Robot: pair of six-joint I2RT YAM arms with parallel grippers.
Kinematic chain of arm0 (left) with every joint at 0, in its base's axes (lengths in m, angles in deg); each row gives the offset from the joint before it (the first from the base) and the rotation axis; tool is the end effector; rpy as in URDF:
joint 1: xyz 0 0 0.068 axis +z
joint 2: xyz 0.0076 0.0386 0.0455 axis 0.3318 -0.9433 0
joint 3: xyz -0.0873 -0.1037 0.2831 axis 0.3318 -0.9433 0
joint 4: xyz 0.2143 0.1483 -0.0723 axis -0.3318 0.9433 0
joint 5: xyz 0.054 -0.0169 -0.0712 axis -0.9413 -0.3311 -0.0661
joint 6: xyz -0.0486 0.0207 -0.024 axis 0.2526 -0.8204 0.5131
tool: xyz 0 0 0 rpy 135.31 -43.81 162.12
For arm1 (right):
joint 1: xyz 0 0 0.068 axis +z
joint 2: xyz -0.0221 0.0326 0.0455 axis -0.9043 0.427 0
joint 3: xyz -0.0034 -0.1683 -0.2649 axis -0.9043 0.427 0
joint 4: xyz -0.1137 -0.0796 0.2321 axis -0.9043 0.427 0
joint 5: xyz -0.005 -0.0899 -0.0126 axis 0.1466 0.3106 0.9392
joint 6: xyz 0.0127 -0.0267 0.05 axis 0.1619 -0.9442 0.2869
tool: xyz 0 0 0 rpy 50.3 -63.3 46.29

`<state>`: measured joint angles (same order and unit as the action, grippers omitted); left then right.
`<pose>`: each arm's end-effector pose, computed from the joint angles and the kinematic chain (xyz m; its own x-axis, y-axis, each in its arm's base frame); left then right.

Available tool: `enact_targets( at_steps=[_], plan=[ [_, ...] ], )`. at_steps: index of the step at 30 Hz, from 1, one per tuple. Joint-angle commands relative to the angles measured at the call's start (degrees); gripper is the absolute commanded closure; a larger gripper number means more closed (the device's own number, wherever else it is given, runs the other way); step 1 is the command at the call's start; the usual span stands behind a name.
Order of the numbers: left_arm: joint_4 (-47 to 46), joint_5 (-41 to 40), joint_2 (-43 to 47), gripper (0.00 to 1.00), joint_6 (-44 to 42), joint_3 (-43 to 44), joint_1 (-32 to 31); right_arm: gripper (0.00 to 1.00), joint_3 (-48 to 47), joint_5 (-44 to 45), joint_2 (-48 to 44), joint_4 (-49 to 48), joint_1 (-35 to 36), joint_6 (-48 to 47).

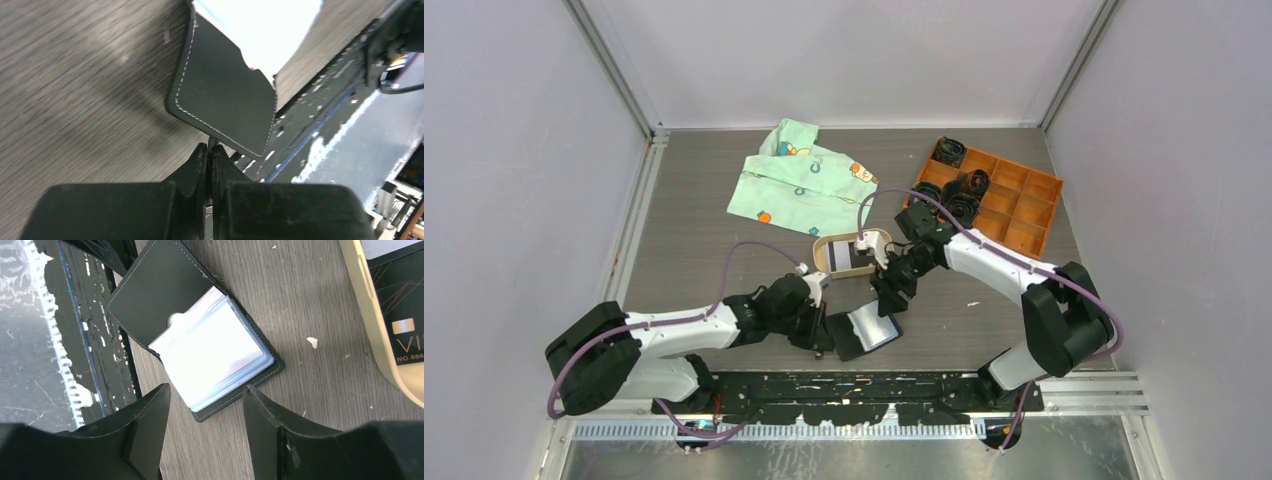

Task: Put the credit cards into the card holder
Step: Open the card holder at the center of the board, then turn over the card slot in the card holder.

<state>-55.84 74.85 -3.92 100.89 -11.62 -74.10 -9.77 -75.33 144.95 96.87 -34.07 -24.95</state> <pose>0.1207 -0.1903 0.1850 -0.9119 0.1587 -0.3786 0.3761 0.6926 -0.6155 0.2223 0.1642 0.2390 -0.3562 -0.7035 -0.6150 -0.9231 0.1628 0.3485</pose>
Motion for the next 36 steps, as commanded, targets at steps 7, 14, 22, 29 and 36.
enact_targets(
  at_steps=[7, 14, 22, 29, 36],
  plan=[
    [9.1, -7.1, -3.0, 1.00, -2.4, 2.2, 1.1, 0.42, -3.3, 4.8, 5.7, -7.4, 2.8, 16.5],
    [3.2, -6.3, -14.5, 1.00, -4.8, 6.6, 5.0, 0.42, -3.8, 3.9, 8.5, -6.9, 2.8, 19.0],
    [2.4, -6.6, -18.0, 1.00, -5.4, 9.2, 6.6, 0.43, -8.0, 11.9, 11.2, -3.0, -0.6, 21.4],
    [3.9, -7.1, -14.5, 0.86, -4.7, 8.5, 6.6, 0.44, -7.8, 12.9, 11.6, -1.4, -2.8, 21.4],
    [7.0, -9.9, -9.1, 0.65, -4.2, 8.3, 6.6, 0.49, -9.8, 11.5, 16.0, 2.2, -2.4, 20.5]
  ],
)
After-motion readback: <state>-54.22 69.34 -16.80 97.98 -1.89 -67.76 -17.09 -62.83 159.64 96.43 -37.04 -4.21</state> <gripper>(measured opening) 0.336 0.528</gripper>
